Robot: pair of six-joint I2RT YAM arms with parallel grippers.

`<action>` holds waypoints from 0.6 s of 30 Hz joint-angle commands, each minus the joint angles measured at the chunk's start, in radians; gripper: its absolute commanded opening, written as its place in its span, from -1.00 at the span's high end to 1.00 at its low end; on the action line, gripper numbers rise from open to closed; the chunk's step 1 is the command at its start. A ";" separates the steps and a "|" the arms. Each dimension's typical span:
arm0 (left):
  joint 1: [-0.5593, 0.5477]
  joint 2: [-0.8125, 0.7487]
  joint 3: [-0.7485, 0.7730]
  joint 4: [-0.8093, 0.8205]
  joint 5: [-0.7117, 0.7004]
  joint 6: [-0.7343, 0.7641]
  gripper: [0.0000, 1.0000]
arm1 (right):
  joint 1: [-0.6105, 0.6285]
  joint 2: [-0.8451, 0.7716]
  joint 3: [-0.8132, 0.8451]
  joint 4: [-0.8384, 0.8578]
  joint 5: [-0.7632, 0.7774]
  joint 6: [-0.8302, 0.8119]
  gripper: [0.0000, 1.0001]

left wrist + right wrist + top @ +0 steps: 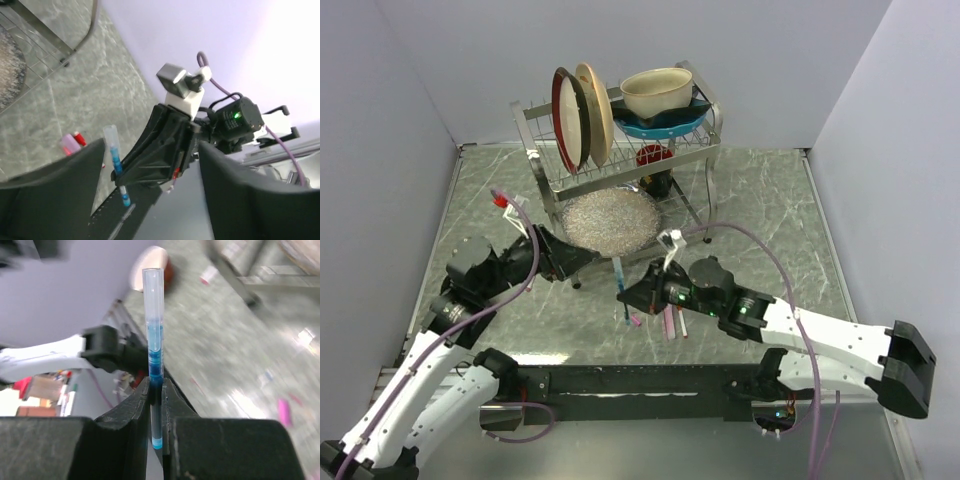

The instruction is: Insert the pens into the pen caps

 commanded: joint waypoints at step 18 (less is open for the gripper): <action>-0.001 -0.136 0.004 -0.491 -0.628 0.102 -0.99 | -0.242 0.079 0.004 -0.809 0.409 0.040 0.80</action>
